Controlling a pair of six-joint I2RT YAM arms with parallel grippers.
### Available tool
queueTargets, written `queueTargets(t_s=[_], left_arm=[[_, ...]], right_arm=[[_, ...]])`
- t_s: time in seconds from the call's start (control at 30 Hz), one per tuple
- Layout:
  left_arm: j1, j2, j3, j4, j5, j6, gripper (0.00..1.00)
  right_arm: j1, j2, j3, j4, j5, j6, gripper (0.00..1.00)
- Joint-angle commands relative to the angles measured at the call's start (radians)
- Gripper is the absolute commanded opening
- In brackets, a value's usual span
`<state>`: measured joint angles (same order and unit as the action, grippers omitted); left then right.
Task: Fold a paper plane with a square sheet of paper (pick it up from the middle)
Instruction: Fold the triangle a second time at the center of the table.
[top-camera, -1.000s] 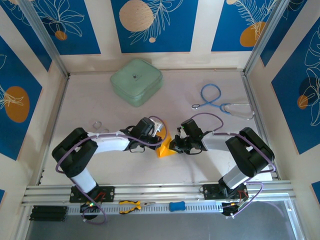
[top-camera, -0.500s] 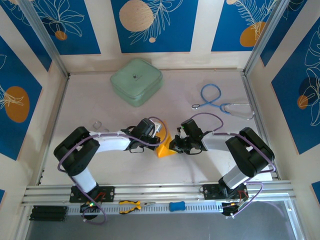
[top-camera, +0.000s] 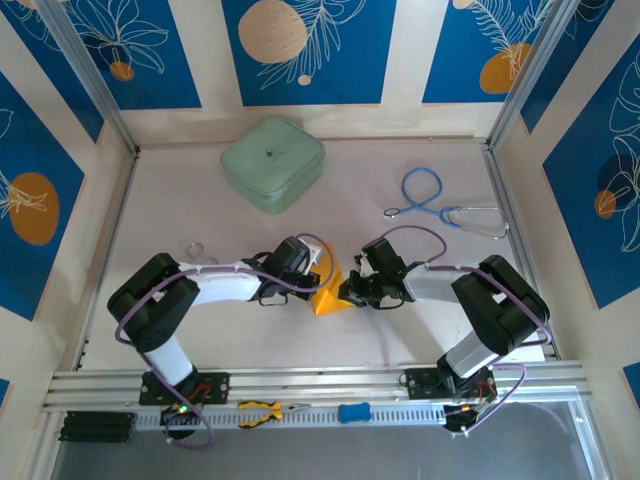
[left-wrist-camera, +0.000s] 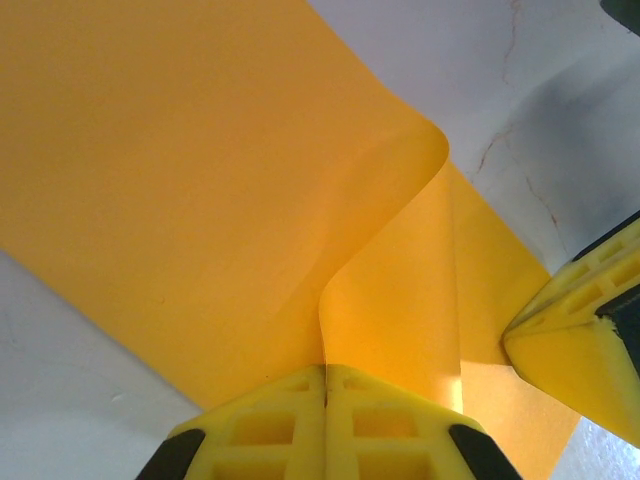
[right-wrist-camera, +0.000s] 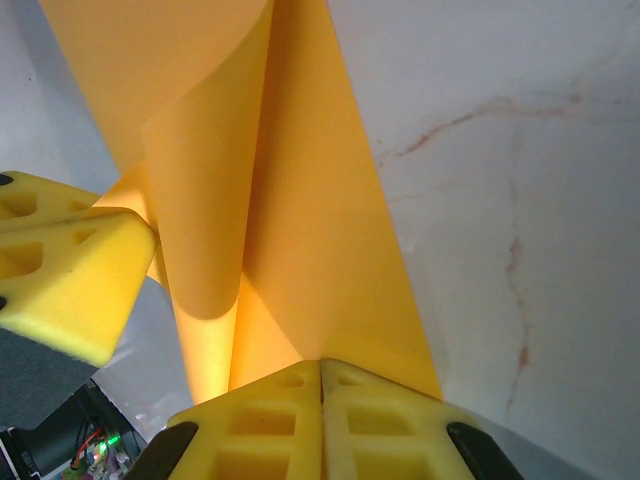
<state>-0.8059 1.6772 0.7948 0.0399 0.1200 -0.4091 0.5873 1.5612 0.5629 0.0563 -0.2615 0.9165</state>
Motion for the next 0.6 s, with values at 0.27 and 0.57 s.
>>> queueTargets(t_s=[0.27, 0.57], left_arm=[[0.010, 0.019, 0.011, -0.012, -0.028, 0.019, 0.00], [0.009, 0.019, 0.009, -0.006, -0.029, 0.013, 0.00]], right_arm=[[0.008, 0.001, -0.012, -0.107, 0.030, -0.022, 0.09], [0.008, -0.003, -0.012, -0.110, 0.031, -0.022, 0.09]])
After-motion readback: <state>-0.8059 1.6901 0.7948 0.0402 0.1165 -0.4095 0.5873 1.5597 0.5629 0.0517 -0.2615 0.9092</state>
